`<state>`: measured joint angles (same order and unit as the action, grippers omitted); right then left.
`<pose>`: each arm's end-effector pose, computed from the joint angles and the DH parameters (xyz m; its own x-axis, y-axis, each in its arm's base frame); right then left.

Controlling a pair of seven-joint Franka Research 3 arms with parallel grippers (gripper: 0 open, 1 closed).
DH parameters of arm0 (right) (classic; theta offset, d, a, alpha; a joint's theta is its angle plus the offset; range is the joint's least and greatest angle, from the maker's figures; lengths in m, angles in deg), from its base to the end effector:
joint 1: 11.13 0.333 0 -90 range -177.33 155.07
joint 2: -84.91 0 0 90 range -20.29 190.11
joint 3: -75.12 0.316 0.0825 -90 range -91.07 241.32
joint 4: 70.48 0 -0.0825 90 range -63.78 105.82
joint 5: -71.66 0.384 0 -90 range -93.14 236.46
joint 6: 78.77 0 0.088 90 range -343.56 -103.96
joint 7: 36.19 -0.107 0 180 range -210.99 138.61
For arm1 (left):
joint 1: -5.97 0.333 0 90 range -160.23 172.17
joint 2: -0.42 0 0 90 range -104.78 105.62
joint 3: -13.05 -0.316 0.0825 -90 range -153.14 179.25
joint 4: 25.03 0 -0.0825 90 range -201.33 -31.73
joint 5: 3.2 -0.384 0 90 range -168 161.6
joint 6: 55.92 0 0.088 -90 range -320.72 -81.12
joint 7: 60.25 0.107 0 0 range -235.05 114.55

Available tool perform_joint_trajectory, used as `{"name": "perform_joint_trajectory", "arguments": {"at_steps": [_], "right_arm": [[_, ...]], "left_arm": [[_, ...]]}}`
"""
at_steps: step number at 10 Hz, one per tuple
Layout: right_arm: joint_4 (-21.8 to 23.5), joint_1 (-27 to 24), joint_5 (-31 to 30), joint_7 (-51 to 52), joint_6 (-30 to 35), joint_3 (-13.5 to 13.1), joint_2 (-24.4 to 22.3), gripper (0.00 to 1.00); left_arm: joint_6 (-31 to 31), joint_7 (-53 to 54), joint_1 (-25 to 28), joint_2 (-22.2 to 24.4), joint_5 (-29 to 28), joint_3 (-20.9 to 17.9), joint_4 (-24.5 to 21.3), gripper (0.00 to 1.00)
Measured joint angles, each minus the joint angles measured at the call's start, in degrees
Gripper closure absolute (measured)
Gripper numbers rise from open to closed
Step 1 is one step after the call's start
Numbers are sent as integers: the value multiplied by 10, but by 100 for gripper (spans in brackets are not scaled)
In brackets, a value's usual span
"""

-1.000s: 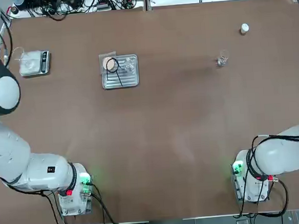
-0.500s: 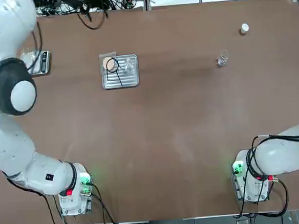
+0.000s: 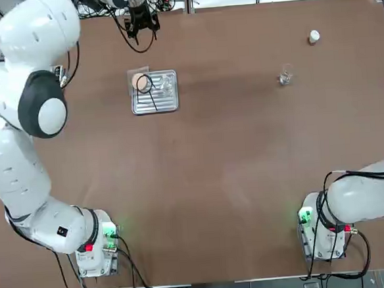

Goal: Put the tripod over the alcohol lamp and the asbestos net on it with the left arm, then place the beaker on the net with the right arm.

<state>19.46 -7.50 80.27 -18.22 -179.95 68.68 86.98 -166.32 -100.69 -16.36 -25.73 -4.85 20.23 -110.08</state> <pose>0.5844 -0.0143 0.6243 0.9531 0.2318 0.1948 0.2527 -0.9634 -0.0899 0.6056 -0.3254 0.4121 0.9811 0.1915 -0.0262 0.1920 -0.9813 0.0147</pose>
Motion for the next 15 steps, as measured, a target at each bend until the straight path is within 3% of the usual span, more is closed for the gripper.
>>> {"name": "perform_joint_trajectory", "arguments": {"at_steps": [3, 5, 8, 10, 15], "right_arm": [[48, -69, 89, 273, -48, -2, 13, 0], [73, -113, 140, 465, -76, -3, 47, 0], [76, -141, 204, 667, -77, -3, 106, 0], [92, -150, 304, 808, -70, -2, 136, 0], [185, -189, 329, 945, -49, -1, 146, 0]], "left_arm": [[-72, -36, -28, -27, 0, 1, -19, 21], [-119, -57, -50, -45, -1, 1, -48, 23], [-164, -58, -56, -51, -1, 1, -93, 25], [-173, -58, -60, -51, -3, 1, -108, 27], [-205, -65, -60, -69, -44, -1, -116, 29]]}}
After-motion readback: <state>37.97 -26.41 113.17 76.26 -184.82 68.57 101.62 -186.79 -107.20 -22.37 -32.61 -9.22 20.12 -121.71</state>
